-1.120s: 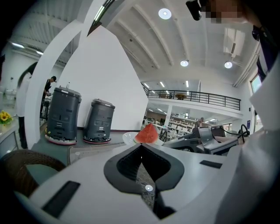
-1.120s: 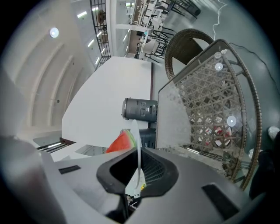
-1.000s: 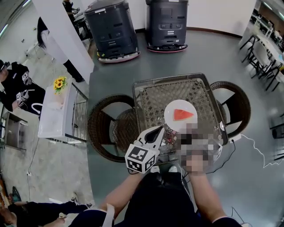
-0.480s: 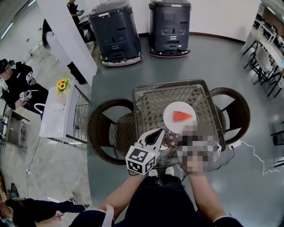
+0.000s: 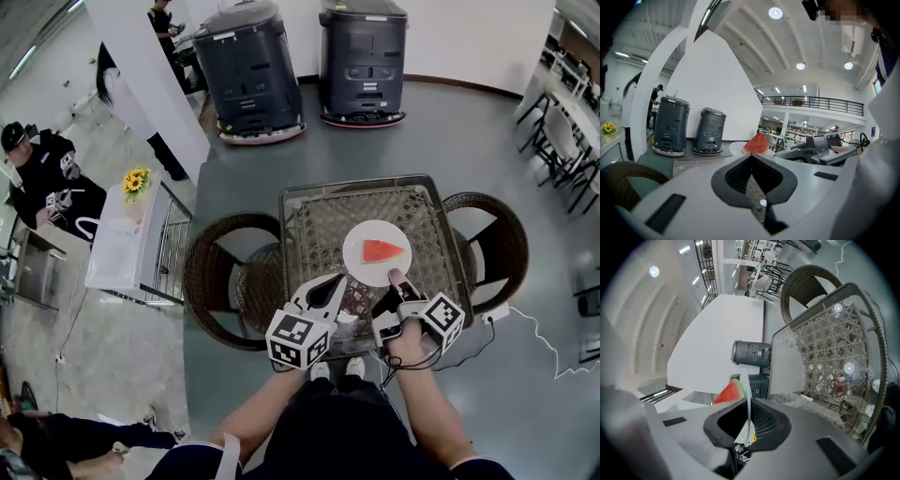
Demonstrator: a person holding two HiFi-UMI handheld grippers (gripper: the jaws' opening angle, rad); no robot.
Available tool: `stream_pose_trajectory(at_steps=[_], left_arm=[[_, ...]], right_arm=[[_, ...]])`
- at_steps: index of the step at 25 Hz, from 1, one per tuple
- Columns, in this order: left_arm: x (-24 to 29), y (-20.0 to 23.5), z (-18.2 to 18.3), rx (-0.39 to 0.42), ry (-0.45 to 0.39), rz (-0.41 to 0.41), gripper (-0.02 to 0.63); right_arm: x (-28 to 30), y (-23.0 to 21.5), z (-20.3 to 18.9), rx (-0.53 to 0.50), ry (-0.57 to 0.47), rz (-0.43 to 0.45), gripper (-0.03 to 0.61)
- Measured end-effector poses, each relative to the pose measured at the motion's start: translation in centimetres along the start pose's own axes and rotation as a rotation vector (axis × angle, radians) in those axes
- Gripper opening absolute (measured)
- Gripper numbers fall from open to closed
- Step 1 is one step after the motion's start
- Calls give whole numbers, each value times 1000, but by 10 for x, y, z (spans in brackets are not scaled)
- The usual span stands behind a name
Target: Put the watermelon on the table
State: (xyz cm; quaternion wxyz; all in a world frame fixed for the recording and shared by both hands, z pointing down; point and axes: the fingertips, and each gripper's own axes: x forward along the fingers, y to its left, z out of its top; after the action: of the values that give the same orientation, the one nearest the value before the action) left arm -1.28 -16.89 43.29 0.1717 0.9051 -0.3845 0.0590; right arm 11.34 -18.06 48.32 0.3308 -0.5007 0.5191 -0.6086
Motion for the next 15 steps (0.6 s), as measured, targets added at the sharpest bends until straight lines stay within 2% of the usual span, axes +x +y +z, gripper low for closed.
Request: stream_pose_trajectory(at_steps=[15], left_arm=[[13, 3, -13, -1, 23, 24, 5]], right_arm=[[9, -24, 11, -6, 12, -38, 11]])
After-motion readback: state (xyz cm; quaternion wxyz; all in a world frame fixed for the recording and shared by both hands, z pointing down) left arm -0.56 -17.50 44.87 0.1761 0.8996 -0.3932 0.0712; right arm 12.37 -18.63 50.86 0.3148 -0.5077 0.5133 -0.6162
